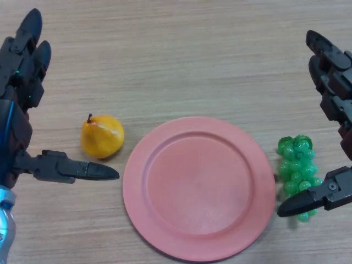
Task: Pick up the yellow pear and place it on the plate
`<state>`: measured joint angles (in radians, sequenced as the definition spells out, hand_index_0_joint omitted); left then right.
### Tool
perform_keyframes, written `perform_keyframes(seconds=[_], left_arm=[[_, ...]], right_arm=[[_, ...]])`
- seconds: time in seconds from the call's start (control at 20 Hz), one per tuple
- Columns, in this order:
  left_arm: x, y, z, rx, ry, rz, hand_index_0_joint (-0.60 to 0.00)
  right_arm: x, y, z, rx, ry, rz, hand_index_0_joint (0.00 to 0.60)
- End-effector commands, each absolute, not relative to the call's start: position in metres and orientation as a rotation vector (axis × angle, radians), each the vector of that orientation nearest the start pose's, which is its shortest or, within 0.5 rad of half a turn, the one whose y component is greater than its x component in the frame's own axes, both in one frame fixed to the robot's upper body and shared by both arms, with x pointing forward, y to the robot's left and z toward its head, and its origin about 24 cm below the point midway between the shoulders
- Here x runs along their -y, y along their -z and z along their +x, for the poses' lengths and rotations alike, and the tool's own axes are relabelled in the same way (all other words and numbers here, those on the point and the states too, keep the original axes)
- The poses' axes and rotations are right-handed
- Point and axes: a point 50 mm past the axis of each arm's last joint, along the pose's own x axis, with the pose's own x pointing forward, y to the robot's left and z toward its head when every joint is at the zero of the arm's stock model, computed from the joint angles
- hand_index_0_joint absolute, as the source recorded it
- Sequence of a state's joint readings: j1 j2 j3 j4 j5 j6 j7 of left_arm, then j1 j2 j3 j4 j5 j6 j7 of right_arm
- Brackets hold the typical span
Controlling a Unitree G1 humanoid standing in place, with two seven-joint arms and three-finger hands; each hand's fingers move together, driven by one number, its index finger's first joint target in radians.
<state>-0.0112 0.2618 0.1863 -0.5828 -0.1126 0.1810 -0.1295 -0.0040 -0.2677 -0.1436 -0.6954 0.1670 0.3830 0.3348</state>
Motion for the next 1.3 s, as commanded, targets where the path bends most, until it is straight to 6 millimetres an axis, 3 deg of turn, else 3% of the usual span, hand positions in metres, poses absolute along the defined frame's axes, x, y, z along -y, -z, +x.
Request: perform_keyframes(seconds=[0.05,0.5,0.7,1.05,1.3], left_arm=[[-0.200,-0.199,0.220,0.587,0.056,0.235,0.000],[-0.205,-0.200,0.221,0.604,0.033,0.224,0.000],[-0.224,-0.196,0.242,0.652,-0.074,0.277,0.000],[-0.247,-0.148,0.280,0.443,-0.098,0.169,0.000],[-0.247,-0.115,0.296,0.375,-0.122,0.193,0.000]], right_arm=[[0.181,-0.200,0.212,0.497,-0.281,-0.268,0.000],[0.181,-0.202,0.207,0.519,-0.277,-0.284,0.000],[0.181,-0.201,0.206,0.513,-0.274,-0.277,0.000],[0.185,-0.200,0.203,0.497,-0.264,-0.252,0.000],[0.188,-0.199,0.201,0.500,-0.270,-0.245,0.000]])
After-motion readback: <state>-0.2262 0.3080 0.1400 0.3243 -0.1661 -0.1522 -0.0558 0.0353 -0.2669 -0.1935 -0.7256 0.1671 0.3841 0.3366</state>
